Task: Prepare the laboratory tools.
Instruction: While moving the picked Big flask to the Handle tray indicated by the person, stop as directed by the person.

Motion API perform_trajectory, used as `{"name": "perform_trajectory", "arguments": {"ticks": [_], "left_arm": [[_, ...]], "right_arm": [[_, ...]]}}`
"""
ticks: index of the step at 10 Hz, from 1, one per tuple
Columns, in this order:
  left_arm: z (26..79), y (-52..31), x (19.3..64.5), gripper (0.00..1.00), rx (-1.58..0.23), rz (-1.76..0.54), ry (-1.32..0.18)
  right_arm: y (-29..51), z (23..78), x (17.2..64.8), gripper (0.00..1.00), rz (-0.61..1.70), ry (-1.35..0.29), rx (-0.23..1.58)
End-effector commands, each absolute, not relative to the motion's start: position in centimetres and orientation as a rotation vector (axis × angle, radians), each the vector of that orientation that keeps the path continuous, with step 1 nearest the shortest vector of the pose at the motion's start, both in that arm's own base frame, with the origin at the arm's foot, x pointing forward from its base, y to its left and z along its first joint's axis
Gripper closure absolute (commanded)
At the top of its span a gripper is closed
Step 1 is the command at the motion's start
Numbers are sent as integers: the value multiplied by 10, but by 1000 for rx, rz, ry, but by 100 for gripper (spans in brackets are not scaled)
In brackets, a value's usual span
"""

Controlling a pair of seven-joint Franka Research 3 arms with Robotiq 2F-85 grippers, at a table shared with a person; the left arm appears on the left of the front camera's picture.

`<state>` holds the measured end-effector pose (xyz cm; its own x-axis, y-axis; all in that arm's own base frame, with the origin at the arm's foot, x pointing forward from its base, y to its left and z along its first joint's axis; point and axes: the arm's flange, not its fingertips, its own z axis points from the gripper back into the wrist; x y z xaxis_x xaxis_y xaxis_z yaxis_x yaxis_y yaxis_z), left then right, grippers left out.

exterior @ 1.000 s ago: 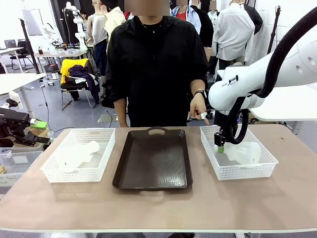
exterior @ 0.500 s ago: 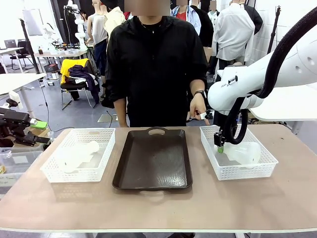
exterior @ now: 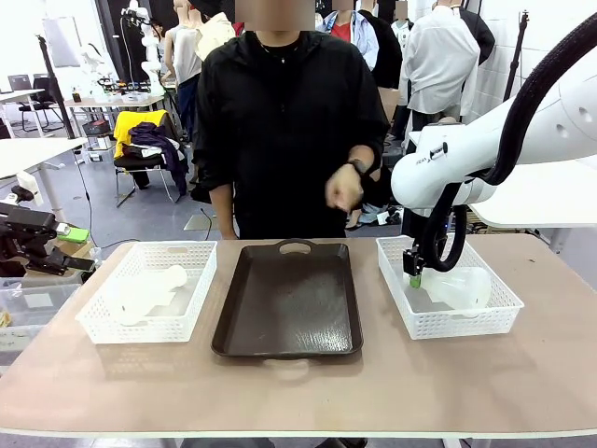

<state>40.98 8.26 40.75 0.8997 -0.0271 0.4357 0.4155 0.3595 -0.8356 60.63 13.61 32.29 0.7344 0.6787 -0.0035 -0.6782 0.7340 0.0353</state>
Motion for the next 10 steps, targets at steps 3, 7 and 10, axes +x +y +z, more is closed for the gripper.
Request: {"name": "perform_trajectory", "arguments": {"ticks": [3,7,10], "left_arm": [[408,84,409,0,-1173,-295,-381],[408,84,409,0,-1173,-295,-381],[408,84,409,0,-1173,-295,-381]], "right_arm": [[138,324,607,100,735,12,9],[138,324,607,100,735,12,9],[138,324,607,100,735,12,9]]}}
